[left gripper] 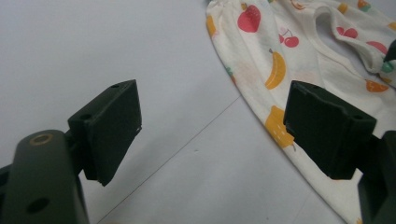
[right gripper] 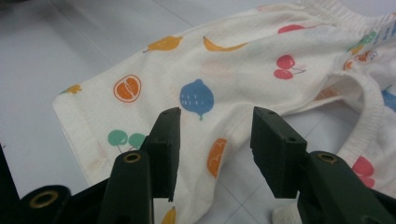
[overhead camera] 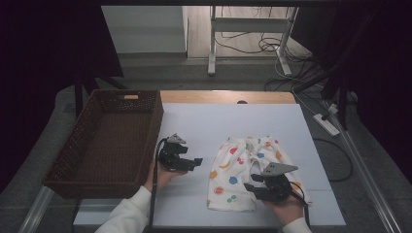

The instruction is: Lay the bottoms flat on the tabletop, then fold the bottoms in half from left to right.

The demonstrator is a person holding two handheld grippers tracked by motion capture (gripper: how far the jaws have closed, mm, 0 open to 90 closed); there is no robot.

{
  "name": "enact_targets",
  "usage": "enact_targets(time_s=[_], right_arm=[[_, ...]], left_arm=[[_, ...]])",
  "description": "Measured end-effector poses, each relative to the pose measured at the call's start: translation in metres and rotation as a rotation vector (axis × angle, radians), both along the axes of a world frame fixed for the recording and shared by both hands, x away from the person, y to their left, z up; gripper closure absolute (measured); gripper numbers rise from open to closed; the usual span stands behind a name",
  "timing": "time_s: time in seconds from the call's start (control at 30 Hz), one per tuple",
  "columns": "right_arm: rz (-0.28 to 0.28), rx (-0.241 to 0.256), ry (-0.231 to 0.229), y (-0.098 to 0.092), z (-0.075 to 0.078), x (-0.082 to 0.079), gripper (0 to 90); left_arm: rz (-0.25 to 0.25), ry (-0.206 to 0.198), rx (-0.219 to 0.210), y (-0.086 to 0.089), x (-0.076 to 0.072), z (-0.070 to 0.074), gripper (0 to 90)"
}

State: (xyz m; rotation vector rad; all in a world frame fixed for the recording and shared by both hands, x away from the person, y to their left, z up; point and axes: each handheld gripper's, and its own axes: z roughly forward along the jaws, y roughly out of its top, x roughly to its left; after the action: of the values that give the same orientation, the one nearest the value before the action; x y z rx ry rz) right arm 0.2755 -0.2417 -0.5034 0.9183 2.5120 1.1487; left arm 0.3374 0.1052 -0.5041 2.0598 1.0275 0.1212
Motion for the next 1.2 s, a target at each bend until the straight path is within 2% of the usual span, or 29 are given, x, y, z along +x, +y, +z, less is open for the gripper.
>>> enact_targets(time_s=[0.3, 0.73, 1.2], right_arm=[[0.024, 0.015, -0.020, 0.000, 0.000, 0.000, 49.0], [0.046, 0.023, -0.028, 0.005, 0.001, -0.003, 48.0], [0.122, 0.004, -0.016, 0.032, -0.004, -0.005, 47.5]], left_arm=[[-0.020, -0.009, -0.008, -0.001, -0.001, 0.001, 17.6], [-0.015, -0.007, -0.009, 0.000, -0.001, 0.001, 17.6], [-0.027, -0.003, -0.012, -0.002, 0.000, -0.001, 17.7]])
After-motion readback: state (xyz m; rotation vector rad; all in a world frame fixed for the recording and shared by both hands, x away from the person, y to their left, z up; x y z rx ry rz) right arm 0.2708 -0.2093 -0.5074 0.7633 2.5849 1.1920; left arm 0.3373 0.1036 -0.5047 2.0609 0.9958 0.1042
